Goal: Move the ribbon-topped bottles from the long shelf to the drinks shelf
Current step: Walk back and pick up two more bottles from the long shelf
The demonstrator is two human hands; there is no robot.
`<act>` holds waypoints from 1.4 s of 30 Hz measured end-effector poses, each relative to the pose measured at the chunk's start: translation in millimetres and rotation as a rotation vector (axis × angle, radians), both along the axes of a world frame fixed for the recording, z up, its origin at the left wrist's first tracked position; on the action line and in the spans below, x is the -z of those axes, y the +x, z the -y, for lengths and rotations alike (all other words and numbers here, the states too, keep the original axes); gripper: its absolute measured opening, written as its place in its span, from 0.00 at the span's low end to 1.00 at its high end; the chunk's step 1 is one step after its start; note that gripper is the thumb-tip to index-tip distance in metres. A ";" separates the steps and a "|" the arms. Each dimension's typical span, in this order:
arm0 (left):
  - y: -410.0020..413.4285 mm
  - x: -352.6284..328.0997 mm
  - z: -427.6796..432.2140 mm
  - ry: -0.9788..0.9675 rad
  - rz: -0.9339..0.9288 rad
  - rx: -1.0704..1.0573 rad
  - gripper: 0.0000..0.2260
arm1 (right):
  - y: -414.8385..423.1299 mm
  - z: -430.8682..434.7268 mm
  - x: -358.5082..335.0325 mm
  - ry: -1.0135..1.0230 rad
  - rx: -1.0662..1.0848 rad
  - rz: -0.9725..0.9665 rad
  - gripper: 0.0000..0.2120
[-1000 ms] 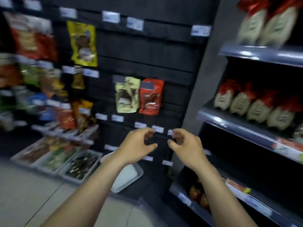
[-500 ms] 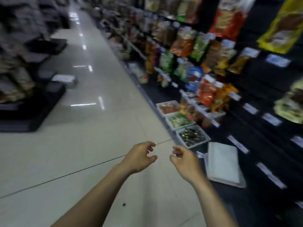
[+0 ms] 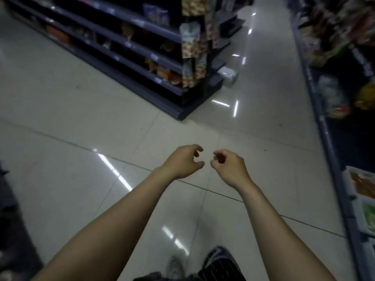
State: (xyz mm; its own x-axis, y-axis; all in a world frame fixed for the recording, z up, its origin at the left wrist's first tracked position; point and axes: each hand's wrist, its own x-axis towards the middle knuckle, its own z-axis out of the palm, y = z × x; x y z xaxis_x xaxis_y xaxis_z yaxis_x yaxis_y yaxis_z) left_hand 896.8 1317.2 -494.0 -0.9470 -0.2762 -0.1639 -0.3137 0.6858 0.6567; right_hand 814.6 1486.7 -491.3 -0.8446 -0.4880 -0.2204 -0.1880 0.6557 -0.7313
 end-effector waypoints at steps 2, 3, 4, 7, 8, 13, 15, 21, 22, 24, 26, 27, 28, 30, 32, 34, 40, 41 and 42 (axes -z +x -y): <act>-4.2 6.8 44.6 0.019 0.010 -0.086 0.24 | -18.2 53.3 4.4 0.008 -0.086 -0.005 0.18; -8.4 10.5 66.4 0.027 0.013 -0.126 0.23 | -28.3 78.8 6.6 0.010 -0.127 -0.009 0.18; -13.3 14.3 87.4 0.030 0.017 -0.162 0.23 | -39.0 103.9 9.5 0.011 -0.165 -0.012 0.18; -35.1 26.9 152.4 0.036 0.033 -0.272 0.23 | -77.6 180.4 20.4 0.007 -0.268 -0.007 0.18; -43.6 30.1 174.1 0.038 0.041 -0.310 0.23 | -91.9 206.4 23.7 0.004 -0.305 -0.007 0.18; -79.7 35.0 275.3 0.069 0.057 -0.536 0.22 | -159.2 332.6 30.2 0.001 -0.502 0.025 0.19; -86.8 33.9 309.7 0.084 0.057 -0.621 0.22 | -178.8 378.6 29.8 0.008 -0.572 0.013 0.19; -94.1 36.0 408.2 0.108 0.054 -0.799 0.21 | -213.7 508.7 34.5 0.037 -0.743 0.007 0.20; -94.7 39.5 427.9 0.110 0.058 -0.819 0.21 | -216.9 533.4 38.2 0.043 -0.763 0.010 0.20; -96.7 47.7 466.6 0.114 0.070 -0.844 0.22 | -221.0 579.7 45.8 0.051 -0.791 0.019 0.20; -103.4 55.7 512.7 0.120 0.076 -0.854 0.22 | -226.5 629.2 54.5 0.052 -0.803 0.020 0.20; -108.4 59.2 538.7 0.126 0.070 -0.856 0.22 | -230.6 655.6 58.1 0.052 -0.801 0.020 0.20; -113.6 61.2 566.2 0.132 0.060 -0.858 0.22 | -235.3 683.4 60.2 0.054 -0.798 0.022 0.20; -124.3 59.9 623.2 0.137 0.034 -0.856 0.23 | -245.5 741.3 58.1 0.064 -0.800 0.020 0.20; -135.2 48.8 682.8 0.123 0.017 -0.837 0.23 | -258.4 799.9 46.1 0.062 -0.785 -0.011 0.21; -144.3 31.7 740.6 0.113 0.000 -0.821 0.24 | -272.1 854.4 29.1 0.050 -0.762 -0.053 0.20; -183.8 -28.3 903.6 0.036 -0.091 -0.781 0.22 | -320.6 991.1 -30.3 -0.063 -0.690 -0.118 0.21; -195.7 -39.0 929.4 0.014 -0.102 -0.761 0.22 | -331.6 1011.2 -41.4 -0.085 -0.677 -0.134 0.22; -209.1 -49.6 954.8 -0.008 -0.114 -0.736 0.22 | -343.8 1031.4 -51.9 -0.109 -0.664 -0.152 0.22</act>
State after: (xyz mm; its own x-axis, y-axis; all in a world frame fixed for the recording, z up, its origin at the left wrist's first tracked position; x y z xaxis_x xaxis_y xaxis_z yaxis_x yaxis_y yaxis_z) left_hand 687.7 362.4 -444.4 -0.5278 -0.8465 -0.0706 -0.6239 0.3299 0.7084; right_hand 470.9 455.2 -439.4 -0.3768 -0.9253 -0.0436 -0.6300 0.2906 -0.7202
